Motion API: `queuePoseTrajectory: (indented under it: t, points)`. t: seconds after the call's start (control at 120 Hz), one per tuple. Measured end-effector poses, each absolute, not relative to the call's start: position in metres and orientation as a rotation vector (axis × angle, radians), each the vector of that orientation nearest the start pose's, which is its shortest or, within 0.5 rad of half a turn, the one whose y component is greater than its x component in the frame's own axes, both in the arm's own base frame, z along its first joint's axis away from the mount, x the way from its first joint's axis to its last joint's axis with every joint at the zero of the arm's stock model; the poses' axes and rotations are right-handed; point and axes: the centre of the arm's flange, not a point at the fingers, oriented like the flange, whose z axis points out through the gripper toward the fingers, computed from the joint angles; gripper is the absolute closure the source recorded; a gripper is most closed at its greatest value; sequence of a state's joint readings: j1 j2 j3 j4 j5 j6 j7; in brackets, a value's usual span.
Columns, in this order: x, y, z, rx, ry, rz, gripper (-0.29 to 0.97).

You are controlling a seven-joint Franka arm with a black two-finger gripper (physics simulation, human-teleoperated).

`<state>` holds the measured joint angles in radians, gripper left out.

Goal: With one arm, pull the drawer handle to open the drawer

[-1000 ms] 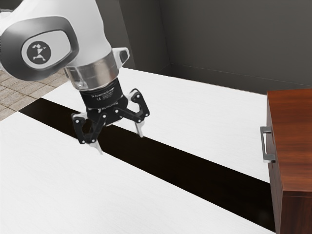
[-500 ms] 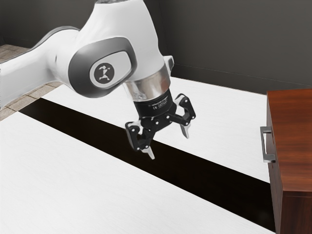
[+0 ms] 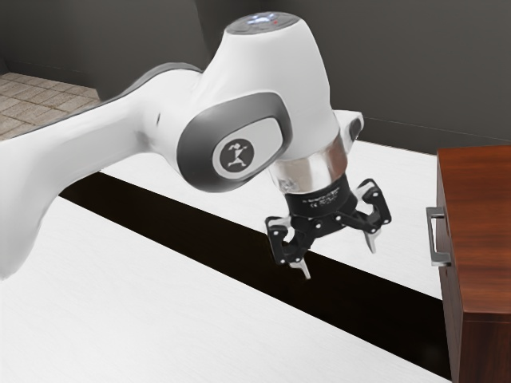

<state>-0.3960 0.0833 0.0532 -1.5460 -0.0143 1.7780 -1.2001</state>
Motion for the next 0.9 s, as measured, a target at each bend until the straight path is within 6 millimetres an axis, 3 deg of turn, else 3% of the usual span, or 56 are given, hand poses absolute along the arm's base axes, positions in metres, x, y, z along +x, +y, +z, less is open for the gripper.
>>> queuePoseTrajectory:
  t: [0.108,0.158,0.3,0.717,0.9]
  points:
    - [0.593,-0.141,0.607,-2.906,-1.435,-0.189,0.00]
    - [0.597,-0.131,0.607,-2.909,-1.425,-0.193,0.00]
    - [0.596,-0.158,0.602,-2.980,-1.277,-0.186,0.00]
    - [0.615,-0.186,0.597,-3.115,-1.054,-0.282,0.00]
    - [0.615,-0.204,0.594,-3.174,-0.988,-0.310,0.00]
